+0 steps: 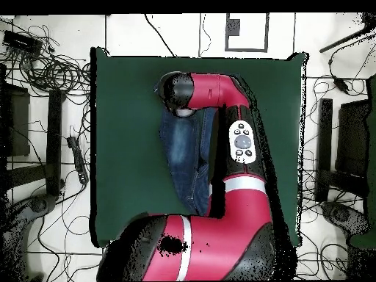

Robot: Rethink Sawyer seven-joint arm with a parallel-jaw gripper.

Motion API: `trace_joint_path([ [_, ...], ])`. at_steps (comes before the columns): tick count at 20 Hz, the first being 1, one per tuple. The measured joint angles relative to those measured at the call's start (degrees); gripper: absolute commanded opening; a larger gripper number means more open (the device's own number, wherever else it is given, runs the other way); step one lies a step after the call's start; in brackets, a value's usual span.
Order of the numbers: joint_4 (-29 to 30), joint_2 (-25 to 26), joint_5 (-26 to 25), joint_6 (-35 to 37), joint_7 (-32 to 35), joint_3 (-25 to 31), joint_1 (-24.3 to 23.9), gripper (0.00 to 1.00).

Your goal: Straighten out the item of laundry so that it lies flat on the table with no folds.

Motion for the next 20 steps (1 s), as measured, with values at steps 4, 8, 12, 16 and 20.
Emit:
trace_joint_path([
  [4,-0.25,1.95,0.89,0.00,0.00,0.31,-0.13,1.00],
  [8,-0.38,2.99,1.59,0.15,0.00,0.66,-0.22,1.00],
  [12,-1.30,3.71,2.40,1.08,0.00,1.44,-0.56,1.00],
  [16,-2.07,4.04,3.41,2.68,0.00,2.28,-0.63,1.00],
  [20,-2.90,4.61,4.00,4.21,0.00,2.45,-0.41,1.00],
])
